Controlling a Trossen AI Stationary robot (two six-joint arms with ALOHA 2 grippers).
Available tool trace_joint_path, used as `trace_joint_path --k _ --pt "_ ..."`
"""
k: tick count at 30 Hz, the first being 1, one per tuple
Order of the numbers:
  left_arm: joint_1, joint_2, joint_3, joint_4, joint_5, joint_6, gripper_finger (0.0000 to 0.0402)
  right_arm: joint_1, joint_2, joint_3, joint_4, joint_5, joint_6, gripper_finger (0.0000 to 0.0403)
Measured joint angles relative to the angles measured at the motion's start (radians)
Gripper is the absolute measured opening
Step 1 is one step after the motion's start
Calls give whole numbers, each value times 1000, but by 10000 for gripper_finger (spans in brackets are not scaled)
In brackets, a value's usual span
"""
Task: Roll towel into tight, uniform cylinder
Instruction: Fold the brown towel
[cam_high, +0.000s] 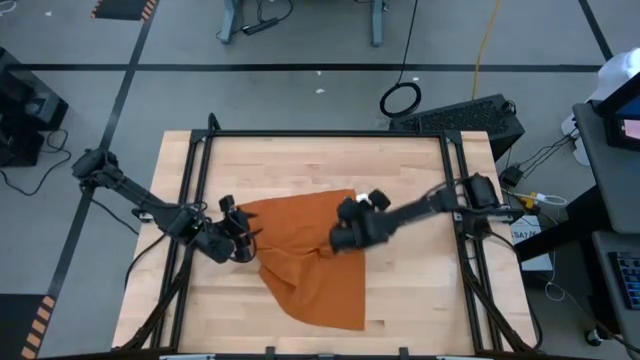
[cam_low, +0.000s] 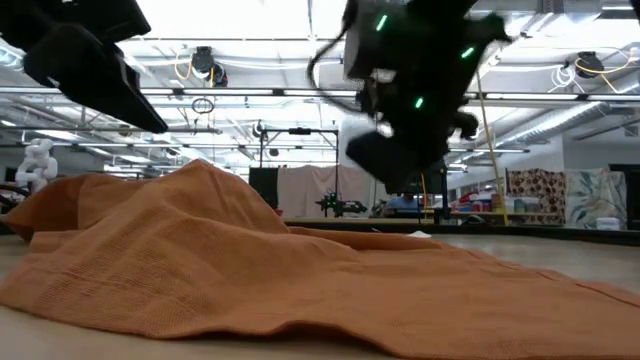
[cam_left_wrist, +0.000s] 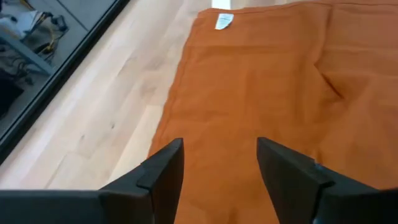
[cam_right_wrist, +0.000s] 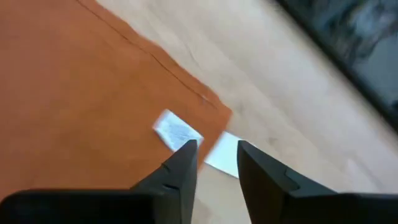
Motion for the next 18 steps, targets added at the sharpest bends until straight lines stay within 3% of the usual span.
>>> trace_joint_path --k 6,11,18 --pt "52 0 0 -4 0 1 209 -174 1 -13 148 -193 -211 175" --pt "81 0 0 -4 0 9 209 -273 2 -14 176 -326 -199 223" --pt "115 0 0 -1 47 85 209 -329 8 -57 210 -421 -146 228"
